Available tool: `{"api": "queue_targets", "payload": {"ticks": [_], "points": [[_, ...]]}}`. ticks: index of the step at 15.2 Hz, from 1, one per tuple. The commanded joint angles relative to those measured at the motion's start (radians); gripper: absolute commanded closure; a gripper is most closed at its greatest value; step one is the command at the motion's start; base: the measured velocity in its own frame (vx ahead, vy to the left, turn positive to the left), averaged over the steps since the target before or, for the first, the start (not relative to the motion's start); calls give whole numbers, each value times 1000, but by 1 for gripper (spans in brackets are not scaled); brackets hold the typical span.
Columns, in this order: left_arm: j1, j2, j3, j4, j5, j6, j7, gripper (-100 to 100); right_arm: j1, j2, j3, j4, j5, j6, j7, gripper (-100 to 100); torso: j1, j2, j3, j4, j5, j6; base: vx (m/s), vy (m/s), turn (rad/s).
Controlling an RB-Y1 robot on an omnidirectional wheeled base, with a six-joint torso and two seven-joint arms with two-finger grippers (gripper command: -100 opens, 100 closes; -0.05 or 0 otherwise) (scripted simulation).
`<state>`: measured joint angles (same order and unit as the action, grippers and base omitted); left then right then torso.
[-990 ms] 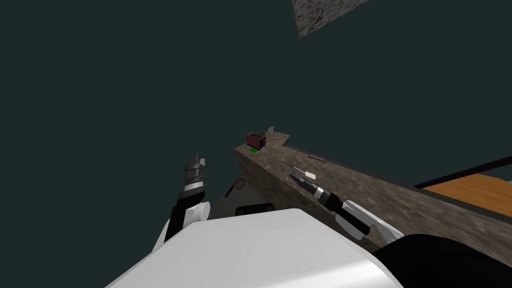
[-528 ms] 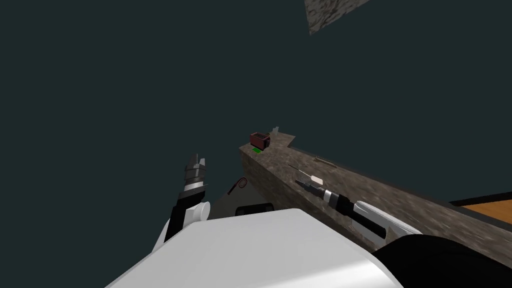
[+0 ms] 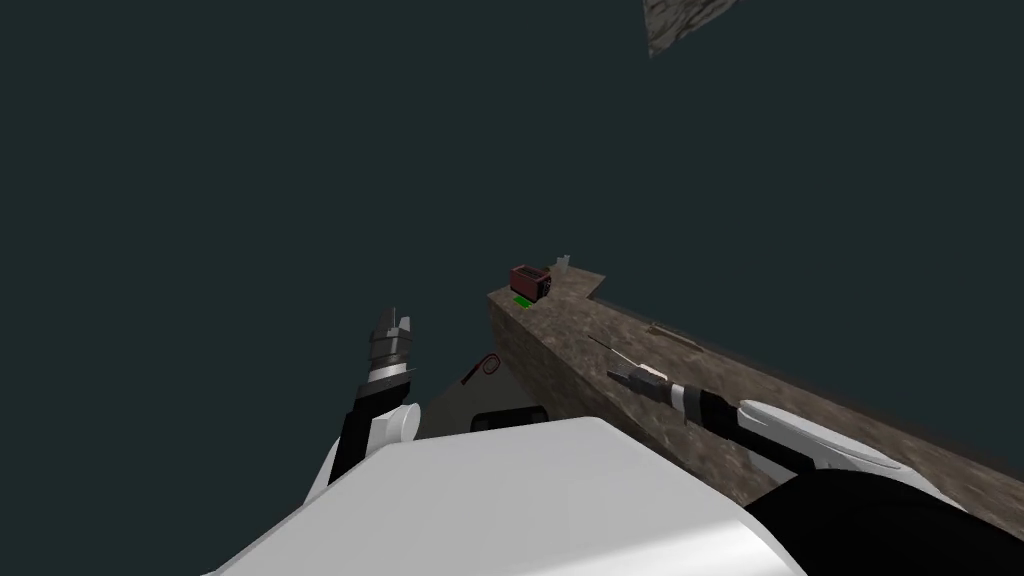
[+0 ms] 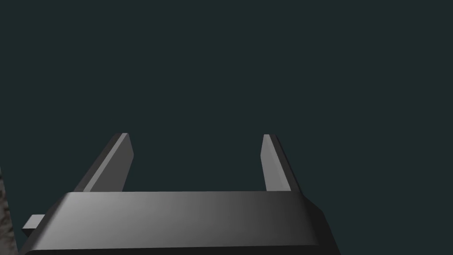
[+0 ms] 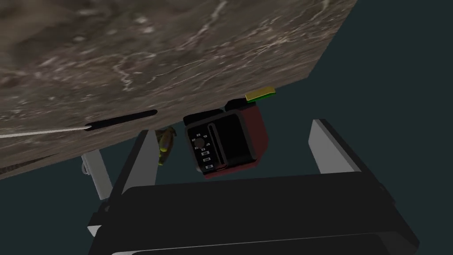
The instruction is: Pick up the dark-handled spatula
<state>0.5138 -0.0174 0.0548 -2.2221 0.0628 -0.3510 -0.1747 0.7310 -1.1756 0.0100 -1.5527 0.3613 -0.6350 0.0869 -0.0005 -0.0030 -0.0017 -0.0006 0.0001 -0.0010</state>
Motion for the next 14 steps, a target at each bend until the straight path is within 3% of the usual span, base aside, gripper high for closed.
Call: {"api": "queue_targets", "payload": {"ticks": [1, 6, 9, 11, 13, 14], "points": [[0, 0, 0, 0, 0, 0, 0, 0, 6, -45, 6, 23, 13, -2, 0, -100, 0, 0, 0, 0, 0, 0, 29, -1, 185], [0, 0, 0, 0, 0, 0, 0, 0, 39, -157, 21, 110, 54, -23, 3, -100, 0, 0, 0, 0, 0, 1, 21, -9, 180], [0, 0, 0, 0, 0, 0, 0, 0, 51, -194, 27, 137, 67, -30, 4, -100, 0, 0, 0, 0, 0, 0, 25, -7, 153], [0, 0, 0, 0, 0, 0, 0, 0, 74, -253, 43, 186, 92, -42, 5, -100, 0, -1, 0, 0, 0, 0, 47, -7, 220], [0, 0, 0, 0, 0, 0, 0, 0, 74, -253, 43, 186, 92, -42, 5, -100, 0, -1, -1, 0, 0, 1, 14, -5, 72], [0, 0, 0, 0, 0, 0, 0, 0, 85, -278, 52, 208, 104, -48, 5, -100, 1, 0, 0, 0, 0, 1, 31, -5, 149]]}}
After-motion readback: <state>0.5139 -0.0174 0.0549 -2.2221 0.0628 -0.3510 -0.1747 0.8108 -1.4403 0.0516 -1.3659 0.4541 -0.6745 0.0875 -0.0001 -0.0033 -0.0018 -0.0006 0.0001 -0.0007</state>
